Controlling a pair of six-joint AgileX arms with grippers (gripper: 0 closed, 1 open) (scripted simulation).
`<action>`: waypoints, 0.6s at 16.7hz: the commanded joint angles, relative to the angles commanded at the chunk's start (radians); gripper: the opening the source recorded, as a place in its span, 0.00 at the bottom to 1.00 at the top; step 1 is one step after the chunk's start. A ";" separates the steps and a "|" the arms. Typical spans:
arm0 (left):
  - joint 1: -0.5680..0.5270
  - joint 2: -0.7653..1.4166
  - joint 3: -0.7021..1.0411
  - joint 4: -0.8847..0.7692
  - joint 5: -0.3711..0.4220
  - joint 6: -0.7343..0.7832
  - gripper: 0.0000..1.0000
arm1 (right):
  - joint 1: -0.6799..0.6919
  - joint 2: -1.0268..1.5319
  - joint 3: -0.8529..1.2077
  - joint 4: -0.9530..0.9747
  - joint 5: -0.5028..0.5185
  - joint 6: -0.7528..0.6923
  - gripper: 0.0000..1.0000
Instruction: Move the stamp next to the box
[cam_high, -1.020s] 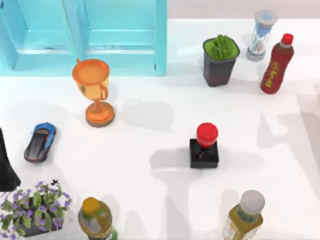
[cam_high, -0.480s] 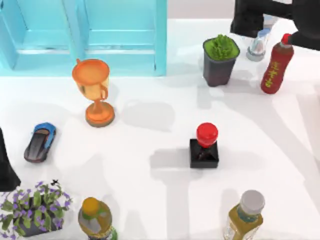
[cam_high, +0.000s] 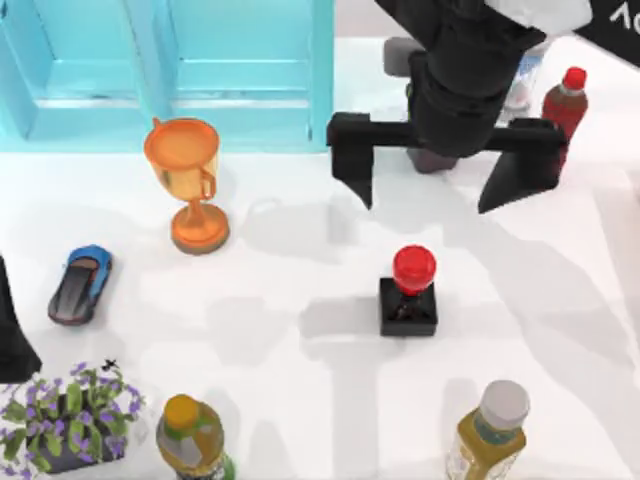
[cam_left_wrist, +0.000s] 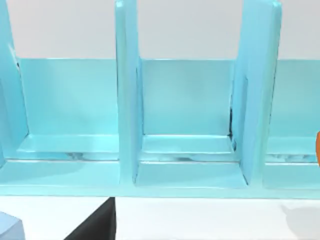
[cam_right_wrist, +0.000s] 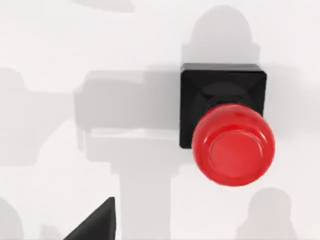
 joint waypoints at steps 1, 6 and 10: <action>0.000 0.000 0.000 0.000 0.000 0.000 1.00 | 0.006 0.036 0.022 -0.031 0.003 0.007 1.00; 0.000 0.000 0.000 0.000 0.000 0.000 1.00 | 0.013 0.078 0.047 -0.069 0.007 0.016 1.00; 0.000 0.000 0.000 0.000 0.000 0.000 1.00 | 0.009 0.078 0.028 -0.051 0.007 0.013 1.00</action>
